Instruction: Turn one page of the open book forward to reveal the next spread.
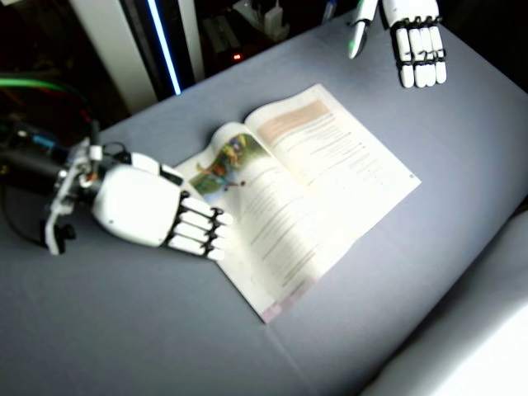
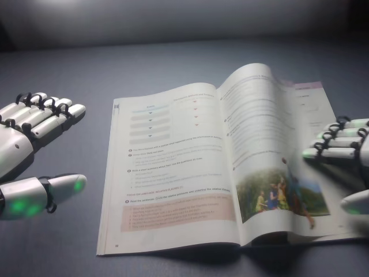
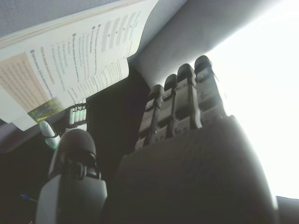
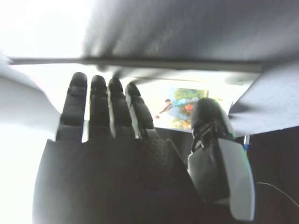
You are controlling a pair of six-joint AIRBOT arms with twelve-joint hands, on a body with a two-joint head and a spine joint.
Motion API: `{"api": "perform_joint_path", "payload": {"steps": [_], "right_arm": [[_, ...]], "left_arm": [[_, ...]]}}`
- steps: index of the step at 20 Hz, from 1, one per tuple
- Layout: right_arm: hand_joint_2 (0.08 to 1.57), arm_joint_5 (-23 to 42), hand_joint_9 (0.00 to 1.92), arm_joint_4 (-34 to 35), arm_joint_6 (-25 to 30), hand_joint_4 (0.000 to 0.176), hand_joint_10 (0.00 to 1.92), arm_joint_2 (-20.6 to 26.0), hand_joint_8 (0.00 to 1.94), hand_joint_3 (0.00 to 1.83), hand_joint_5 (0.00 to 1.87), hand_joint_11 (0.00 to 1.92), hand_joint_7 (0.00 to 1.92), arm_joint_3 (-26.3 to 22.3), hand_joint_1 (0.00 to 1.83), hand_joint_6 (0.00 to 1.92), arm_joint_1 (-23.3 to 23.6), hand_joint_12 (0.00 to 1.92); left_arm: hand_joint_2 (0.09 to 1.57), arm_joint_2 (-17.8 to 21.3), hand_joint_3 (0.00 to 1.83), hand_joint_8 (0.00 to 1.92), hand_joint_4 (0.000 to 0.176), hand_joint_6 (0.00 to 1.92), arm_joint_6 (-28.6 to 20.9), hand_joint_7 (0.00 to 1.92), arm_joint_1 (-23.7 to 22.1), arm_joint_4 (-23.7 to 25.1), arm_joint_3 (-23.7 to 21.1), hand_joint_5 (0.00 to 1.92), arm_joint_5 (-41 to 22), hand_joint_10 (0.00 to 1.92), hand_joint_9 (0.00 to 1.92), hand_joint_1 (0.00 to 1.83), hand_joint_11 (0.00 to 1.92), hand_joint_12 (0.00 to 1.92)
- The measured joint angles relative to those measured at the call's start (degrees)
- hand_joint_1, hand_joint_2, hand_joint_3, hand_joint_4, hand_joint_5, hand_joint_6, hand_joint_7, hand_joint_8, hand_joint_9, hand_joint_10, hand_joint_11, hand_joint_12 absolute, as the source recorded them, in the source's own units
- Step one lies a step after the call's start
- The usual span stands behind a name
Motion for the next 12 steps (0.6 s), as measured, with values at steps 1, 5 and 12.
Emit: {"api": "perform_joint_path", "payload": {"steps": [1, 5, 12], "right_arm": [[1.28, 0.1, 0.0, 0.0, 0.0, 0.0, 0.0, -1.0, 0.0, 0.0, 0.03, 0.0, 0.01, 0.3, 0.0, 0.0, 0.6, 0.0], [1.29, 1.4, 0.0, -0.4, 0.1, 0.0, 0.0, -4.7, 0.0, 0.0, 0.0, 0.0, 0.0, 1.1, 0.0, 0.0, 3.0, 0.0], [1.24, 7.2, 0.0, 3.9, 0.1, 0.0, 0.0, -10.7, 0.0, 0.0, 0.0, 0.0, 0.0, 2.9, 0.0, 0.0, 6.2, 0.0]], "left_arm": [[1.27, 0.0, 0.01, 0.0, 0.0, 0.0, 0.0, 0.0, 0.0, 0.0, 0.0, 0.01, 0.0, 0.0, 0.0, 0.0, 0.0, 0.0], [1.27, 0.0, 0.01, 0.0, 0.0, 0.0, -0.1, 0.0, 0.0, -0.1, 0.2, 0.02, -0.1, 0.0, 0.0, 0.0, 0.0, 0.0], [1.27, 0.0, 0.0, 0.01, 0.0, 0.01, -0.2, 0.02, 0.0, -0.5, 0.2, 0.04, -0.9, 0.0, 0.0, 0.0, 0.0, 0.0]]}}
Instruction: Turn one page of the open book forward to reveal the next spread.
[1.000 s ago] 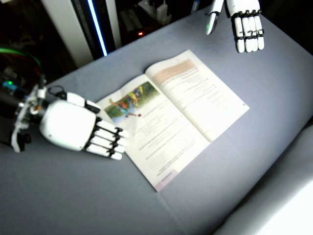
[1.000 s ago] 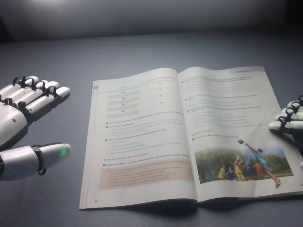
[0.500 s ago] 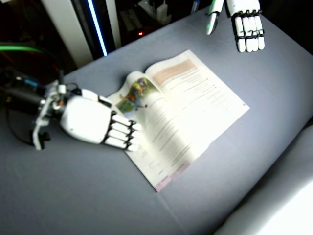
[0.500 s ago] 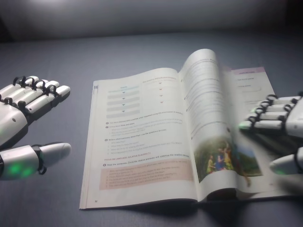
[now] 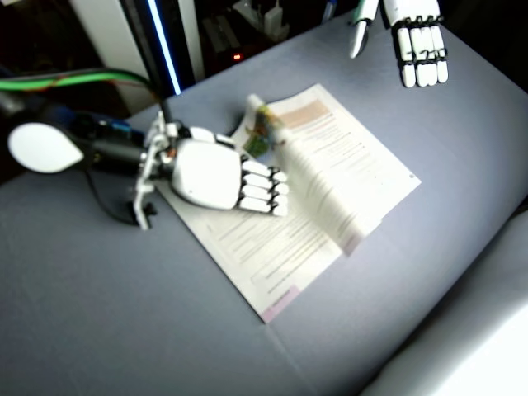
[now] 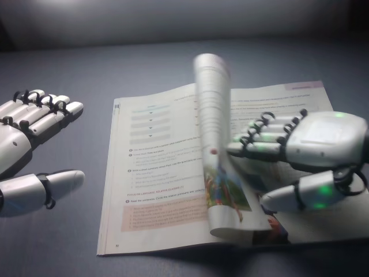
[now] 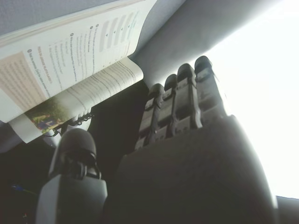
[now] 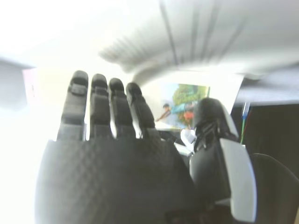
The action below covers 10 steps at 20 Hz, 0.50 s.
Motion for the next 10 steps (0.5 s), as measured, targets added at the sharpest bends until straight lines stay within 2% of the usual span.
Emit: {"api": "perform_joint_path", "payload": {"steps": [2, 5, 8, 10], "right_arm": [[1.28, 2.0, 0.01, 0.4, 0.1, 0.0, 0.0, -1.2, 0.01, 0.01, 0.01, 0.03, 0.01, 0.1, 0.0, 0.0, 1.1, 0.01], [1.27, 4.2, 0.06, 0.5, 0.1, 0.0, 0.02, -4.6, 0.02, 0.0, 0.04, 0.14, 0.07, 0.9, 0.0, 0.01, 2.3, 0.06], [1.28, 4.9, 0.01, -0.5, 0.0, 0.0, 0.0, -7.6, 0.0, 0.0, 0.02, 0.02, 0.01, 1.4, 0.0, 0.0, 3.3, 0.01], [1.29, 5.2, 0.0, -2.2, 0.3, 0.0, 0.0, -8.7, 0.01, 0.0, 0.05, 0.0, 0.02, 1.3, 0.0, 0.01, 4.2, 0.0]], "left_arm": [[1.26, 0.0, 0.0, 0.01, 0.0, 0.01, -0.1, 0.02, 0.0, -0.3, 0.0, 0.05, -0.6, 0.0, 0.0, 0.0, 0.0, 0.0], [1.23, 0.1, 0.0, 0.01, 0.0, 0.01, -1.0, 0.02, 0.0, -1.0, 0.2, 0.05, -2.4, 0.0, 0.0, 0.0, 0.0, 0.0], [1.22, 1.5, 0.0, 0.02, 0.0, 0.01, -1.9, 0.07, 0.3, -1.0, -0.2, 0.08, -6.3, 0.01, 0.05, 0.0, 0.03, 0.01], [1.23, 2.3, 0.0, 0.0, 0.0, 0.0, -2.0, 0.05, 0.6, -2.0, -0.2, 0.07, -9.6, 0.0, 0.01, 0.0, 0.0, 0.0]]}}
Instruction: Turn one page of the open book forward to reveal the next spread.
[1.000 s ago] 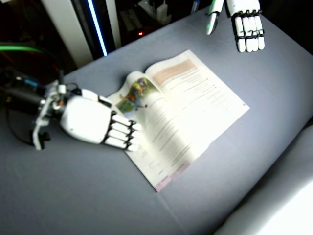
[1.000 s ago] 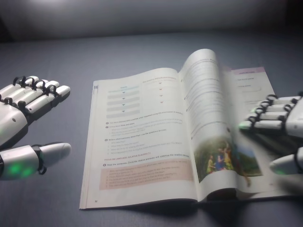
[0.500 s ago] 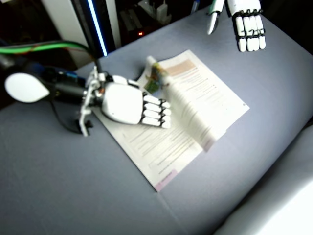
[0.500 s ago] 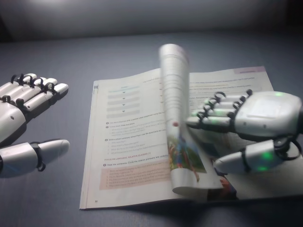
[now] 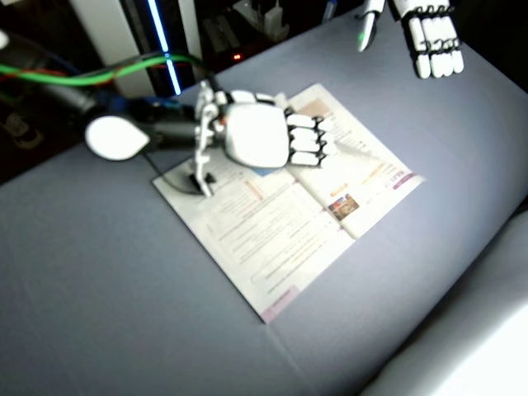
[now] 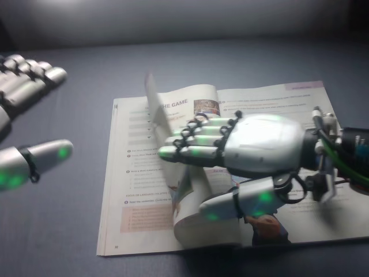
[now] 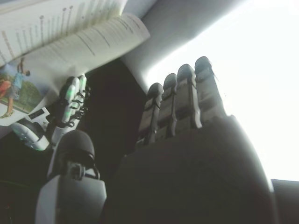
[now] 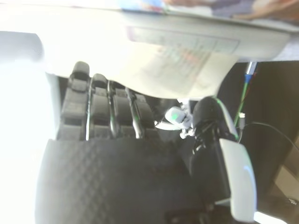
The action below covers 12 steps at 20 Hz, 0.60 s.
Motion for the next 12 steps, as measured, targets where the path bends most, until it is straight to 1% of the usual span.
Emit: {"api": "perform_joint_path", "payload": {"steps": [1, 2, 3, 4, 6, 8, 9, 11, 12], "right_arm": [[1.29, 0.3, 0.03, -1.6, 1.1, 0.0, 0.0, -0.6, 0.01, 0.0, 0.07, 0.01, 0.07, 0.0, 0.0, 0.01, 0.2, 0.0], [1.28, 1.1, 0.06, -4.4, 4.2, 0.0, 0.01, -0.9, 0.01, 0.0, 0.09, 0.03, 0.1, -0.1, 0.0, 0.01, 0.4, 0.01], [1.28, 2.2, 0.07, -6.8, 7.1, 0.0, 0.02, -0.9, 0.02, 0.0, 0.1, 0.03, 0.11, -0.4, 0.0, 0.01, 0.4, 0.01], [1.28, 3.5, 0.09, -7.6, 9.0, 0.0, 0.01, -0.9, 0.01, 0.0, 0.13, 0.03, 0.13, -0.7, 0.0, 0.01, 0.4, 0.01], [1.29, 7.2, 0.1, -8.4, 10.7, 0.0, 0.01, -0.7, 0.0, 0.0, 0.1, 0.05, 0.12, -1.8, 0.0, 0.0, 0.4, 0.02], [1.31, 9.4, 0.08, -10.3, 11.1, 0.0, 0.0, -0.6, 0.0, 0.01, 0.1, 0.05, 0.11, -3.2, 0.0, 0.0, 1.3, 0.02], [1.32, 11.1, 0.13, -11.9, 11.1, 0.0, 0.01, -0.8, 0.01, 0.01, 0.16, 0.09, 0.17, -4.3, 0.0, 0.01, 2.4, 0.04], [1.32, 14.8, 0.01, -11.5, 11.3, 0.0, 0.0, -0.9, 0.0, 0.0, 0.04, 0.01, 0.03, -4.7, 0.0, 0.0, 4.4, 0.0], [1.28, 16.7, 0.06, -10.6, 11.2, 0.0, 0.01, -0.7, 0.01, 0.0, 0.04, 0.04, 0.08, -4.7, 0.0, 0.0, 4.9, 0.02]], "left_arm": [[1.25, 0.3, 0.01, 0.0, 0.0, 0.0, -0.1, 0.04, 0.1, -0.4, 0.0, 0.07, -1.1, 0.0, 0.0, 0.0, 0.0, 0.0], [1.25, 0.4, 0.0, 0.0, 0.017, 0.01, -0.2, 0.04, 0.1, -0.5, 0.0, 0.07, -1.8, 0.0, 0.0, 0.0, 0.0, 0.0], [1.24, 0.6, 0.0, 0.0, 0.013, 0.0, -0.1, 0.04, 0.2, -0.5, 0.0, 0.07, -2.0, 0.0, 0.0, 0.0, 0.0, 0.0], [1.24, 0.6, 0.0, 0.0, 0.0, 0.0, -0.2, 0.04, 0.7, -1.2, 0.0, 0.07, -2.4, 0.0, 0.0, 0.0, 0.0, 0.0], [1.25, 0.6, 0.0, 0.01, 0.0, 0.01, -1.0, 0.06, 2.1, -2.5, 0.2, 0.08, -2.2, 0.0, 0.0, 0.0, 0.0, 0.0], [1.25, 0.6, 0.0, 0.01, 0.0, 0.01, -1.5, 0.06, 2.7, -3.0, 0.2, 0.08, -1.6, 0.0, 0.0, 0.0, 0.0, 0.0], [1.25, 0.6, 0.0, 0.01, 0.0, 0.01, -1.5, 0.06, 2.6, -3.0, 0.2, 0.09, -1.4, 0.0, 0.01, 0.0, 0.0, 0.0], [1.25, 0.6, 0.0, 0.01, 0.0, 0.01, -1.6, 0.07, 2.6, -2.6, 0.2, 0.1, -1.2, 0.0, 0.0, 0.0, 0.0, 0.0], [1.25, 0.6, 0.0, 0.01, 0.0, 0.01, -1.6, 0.07, 2.6, -2.4, 0.3, 0.09, -0.9, 0.01, 0.01, 0.0, 0.0, 0.0]]}}
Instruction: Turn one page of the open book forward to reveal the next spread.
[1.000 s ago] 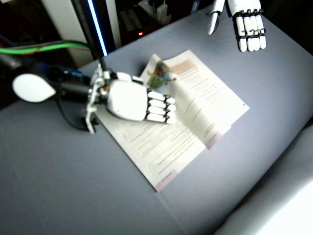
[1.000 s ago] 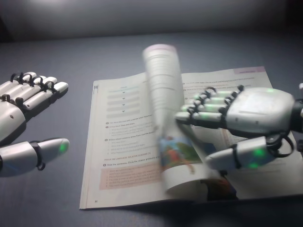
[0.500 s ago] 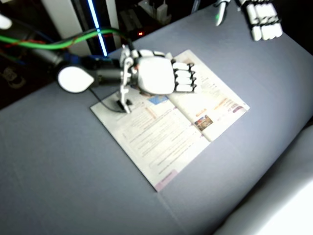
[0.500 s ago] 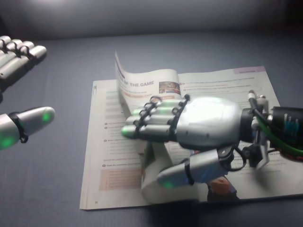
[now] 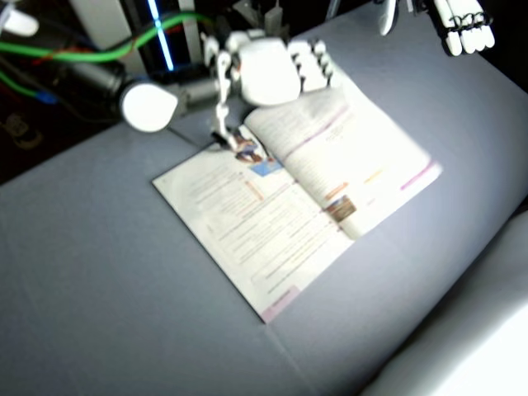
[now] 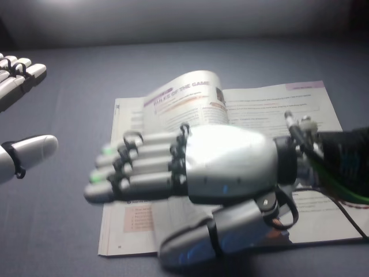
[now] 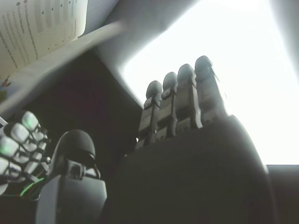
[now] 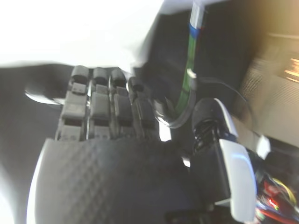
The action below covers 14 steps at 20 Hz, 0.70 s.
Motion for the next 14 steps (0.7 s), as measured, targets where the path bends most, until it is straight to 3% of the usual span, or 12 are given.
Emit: {"api": "perform_joint_path", "payload": {"steps": [4, 5, 7, 9, 11, 14], "right_arm": [[1.26, 0.8, 0.04, 0.1, 0.0, 0.0, 0.0, 3.0, 0.0, 0.0, 0.0, 0.01, 0.06, -1.0, 0.0, 0.0, 0.1, 0.01], [1.31, 0.7, 0.11, 1.4, 0.0, 0.0, 0.01, 3.7, 0.01, 0.0, 0.14, 0.07, 0.15, -1.3, 0.0, 0.01, 0.1, 0.04], [1.34, 1.0, 0.13, 3.0, -0.3, 0.0, 0.01, 5.7, 0.01, 0.01, 0.17, 0.09, 0.18, -1.7, 0.0, 0.01, 0.1, 0.05], [1.33, 1.6, 0.06, 7.8, -1.9, 0.0, 0.0, 8.4, 0.0, 0.0, 0.16, 0.0, 0.14, -1.8, 0.0, 0.0, -1.5, 0.0], [1.33, 1.1, 0.04, 12.2, -3.8, 0.0, 0.0, 10.8, 0.0, 0.0, 0.12, 0.02, 0.1, -1.8, 0.0, 0.0, -4.2, 0.01], [1.32, 0.3, 0.02, 18.5, -6.5, 0.0, 0.0, 13.4, 0.0, 0.0, 0.08, 0.06, 0.04, -2.2, 0.0, 0.0, -7.9, 0.03]], "left_arm": [[1.27, 0.0, 0.01, 0.01, 0.0, 0.0, 0.0, 0.09, -0.3, 0.0, 0.0, 0.09, 0.2, 0.02, 0.05, 0.0, 0.01, 0.0], [1.25, 0.0, 0.0, 0.0, 0.0, 0.0, 0.0, 0.07, -0.3, 0.2, 0.0, 0.09, 0.2, 0.01, 0.03, 0.0, 0.0, 0.0], [1.25, 0.0, 0.0, 0.0, 0.0, 0.0, -0.1, 0.07, -0.3, 0.4, -0.2, 0.09, 0.0, 0.01, 0.03, 0.0, 0.0, 0.0], [1.27, 0.0, 0.01, 0.01, 0.0, 0.01, -0.1, 0.07, -0.3, 0.0, -0.2, 0.09, -0.1, 0.01, 0.04, 0.0, 0.02, 0.01], [1.2, 0.0, 0.0, 0.01, 0.0, 0.01, -0.4, 0.08, 0.3, -0.3, -0.3, 0.1, -0.7, 0.01, 0.04, 0.0, 0.0, 0.0], [1.22, 0.0, 0.0, 0.01, 0.0, 0.0, -1.5, 0.08, 0.4, 0.4, -0.6, 0.1, -1.6, 0.01, 0.04, 0.0, 0.0, 0.0]]}}
